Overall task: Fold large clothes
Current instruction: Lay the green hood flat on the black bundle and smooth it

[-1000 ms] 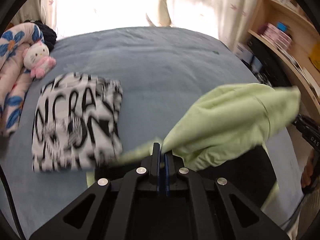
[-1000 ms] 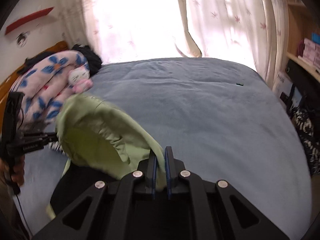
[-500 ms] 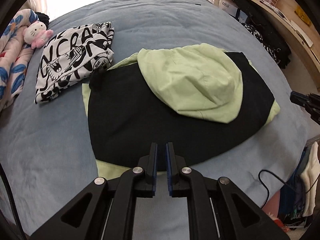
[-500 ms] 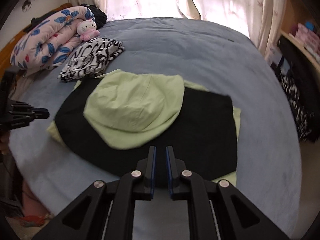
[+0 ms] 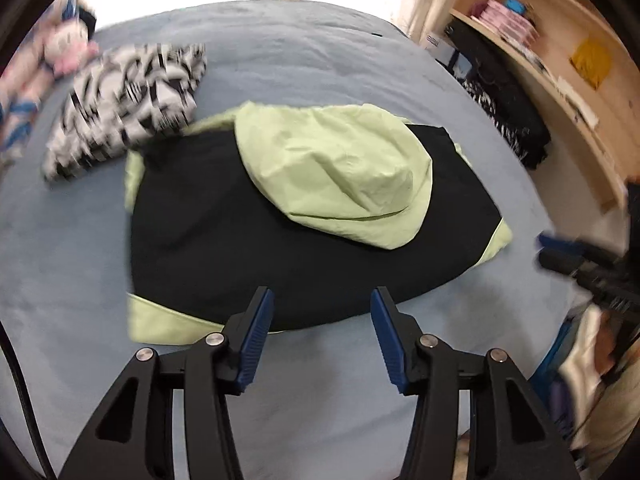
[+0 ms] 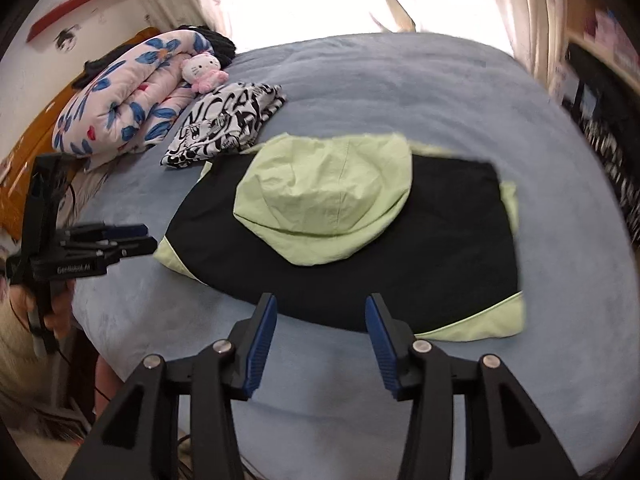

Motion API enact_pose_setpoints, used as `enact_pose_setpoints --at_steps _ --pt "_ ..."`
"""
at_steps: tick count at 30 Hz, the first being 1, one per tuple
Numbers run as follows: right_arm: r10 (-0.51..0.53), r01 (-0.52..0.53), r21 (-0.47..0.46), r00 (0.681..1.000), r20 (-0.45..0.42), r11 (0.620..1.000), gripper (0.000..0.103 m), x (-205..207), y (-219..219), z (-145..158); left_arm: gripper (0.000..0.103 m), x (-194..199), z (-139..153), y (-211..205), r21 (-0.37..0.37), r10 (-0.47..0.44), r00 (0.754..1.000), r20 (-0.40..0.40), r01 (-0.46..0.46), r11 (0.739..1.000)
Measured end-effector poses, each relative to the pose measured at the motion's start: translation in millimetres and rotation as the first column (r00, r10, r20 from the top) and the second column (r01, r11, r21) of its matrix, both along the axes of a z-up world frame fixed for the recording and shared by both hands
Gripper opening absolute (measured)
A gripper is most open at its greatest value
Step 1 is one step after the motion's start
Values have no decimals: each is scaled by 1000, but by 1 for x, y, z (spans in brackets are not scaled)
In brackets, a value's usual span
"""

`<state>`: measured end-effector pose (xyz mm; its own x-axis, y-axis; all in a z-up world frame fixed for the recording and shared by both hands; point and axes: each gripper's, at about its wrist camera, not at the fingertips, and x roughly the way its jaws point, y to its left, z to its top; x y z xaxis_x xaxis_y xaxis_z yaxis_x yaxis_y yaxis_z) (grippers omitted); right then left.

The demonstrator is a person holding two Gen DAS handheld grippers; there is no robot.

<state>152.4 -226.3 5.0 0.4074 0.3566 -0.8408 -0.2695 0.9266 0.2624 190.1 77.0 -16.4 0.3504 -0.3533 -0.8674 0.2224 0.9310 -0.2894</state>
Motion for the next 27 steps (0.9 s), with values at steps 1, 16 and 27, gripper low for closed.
enact_pose_setpoints --at_steps 1,16,27 --pt "-19 20 33 999 -26 999 46 8 0 -17 49 7 -13 0 -41 22 1000 -22 -23 999" --pt "-175 226 299 966 -188 927 46 93 6 -135 44 77 -117 -21 -336 214 972 -98 -235 912" --pt "-174 189 243 981 -83 951 10 62 20 -141 5 62 -124 -49 -233 171 985 -6 -168 958"
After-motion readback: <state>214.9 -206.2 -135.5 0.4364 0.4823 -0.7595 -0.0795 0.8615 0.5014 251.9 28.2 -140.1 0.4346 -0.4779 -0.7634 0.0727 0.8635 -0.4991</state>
